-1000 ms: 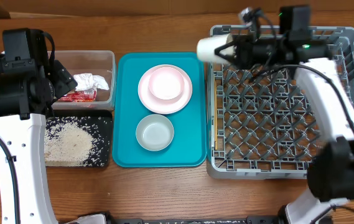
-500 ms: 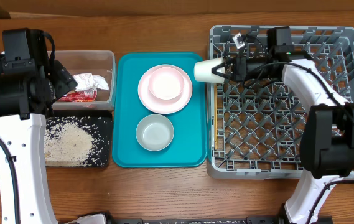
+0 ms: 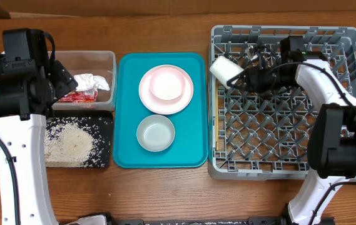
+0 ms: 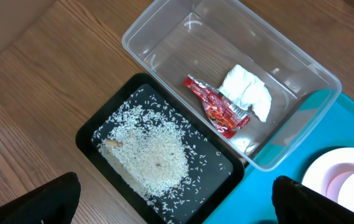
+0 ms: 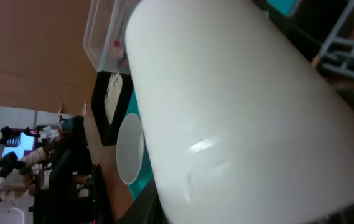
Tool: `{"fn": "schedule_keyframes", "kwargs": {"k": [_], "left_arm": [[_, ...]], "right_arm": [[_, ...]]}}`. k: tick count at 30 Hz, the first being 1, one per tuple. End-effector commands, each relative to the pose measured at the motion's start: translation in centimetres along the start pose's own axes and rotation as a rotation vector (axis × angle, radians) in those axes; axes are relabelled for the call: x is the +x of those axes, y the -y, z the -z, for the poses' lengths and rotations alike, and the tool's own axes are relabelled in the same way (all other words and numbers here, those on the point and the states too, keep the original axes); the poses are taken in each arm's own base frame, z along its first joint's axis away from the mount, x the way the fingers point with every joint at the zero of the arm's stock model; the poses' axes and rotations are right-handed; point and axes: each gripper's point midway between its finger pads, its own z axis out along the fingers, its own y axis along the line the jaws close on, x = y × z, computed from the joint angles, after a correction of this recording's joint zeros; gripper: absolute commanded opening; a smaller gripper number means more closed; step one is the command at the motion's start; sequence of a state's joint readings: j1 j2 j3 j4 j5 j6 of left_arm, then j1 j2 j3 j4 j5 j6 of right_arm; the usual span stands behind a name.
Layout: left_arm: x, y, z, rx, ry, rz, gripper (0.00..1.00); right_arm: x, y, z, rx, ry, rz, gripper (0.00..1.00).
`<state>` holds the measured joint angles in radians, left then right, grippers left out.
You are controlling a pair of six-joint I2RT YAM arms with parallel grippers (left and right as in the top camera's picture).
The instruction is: Sort waste into correct bins and load items into the dishwasher
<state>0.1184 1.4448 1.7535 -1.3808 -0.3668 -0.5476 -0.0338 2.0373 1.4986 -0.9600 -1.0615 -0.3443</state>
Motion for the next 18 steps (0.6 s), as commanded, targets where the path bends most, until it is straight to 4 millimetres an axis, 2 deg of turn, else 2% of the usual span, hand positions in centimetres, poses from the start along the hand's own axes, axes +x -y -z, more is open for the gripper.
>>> {"fn": "schedule_keyframes", "kwargs": {"k": [1,3,6,14,17,18], "left_arm": [[-0.4,0.1,0.5,0.011,0.015,-0.003,1.0],[-0.4,0.1,0.5,0.011,0.015,-0.002,1.0],[-0.4,0.1,0.5,0.011,0.015,-0.003,1.0],[-0.4,0.1,0.5,0.011,0.015,-0.003,1.0],[-0.4,0.1,0.5,0.011,0.015,-0.003,1.0],[-0.4,0.1,0.5,0.011,0.015,-0.003,1.0]], "right_arm": [[0.7,2.0,0.9,0.088,-0.021,-0.01,0.15],[1.2,2.3,1.2,0.109,-0.035,-0.034,0.16],[1.8,2.6,1.8,0.146,-0.052,-0.058,0.26],[1.2,2.2,4.7,0.259,-0.016,-0.039,0.29],[0.9,2.2,6.2,0.354,0.009,-0.078,0.31],[0.7,2.6,7.3,0.444,0.023,-0.11,0.32]]}}
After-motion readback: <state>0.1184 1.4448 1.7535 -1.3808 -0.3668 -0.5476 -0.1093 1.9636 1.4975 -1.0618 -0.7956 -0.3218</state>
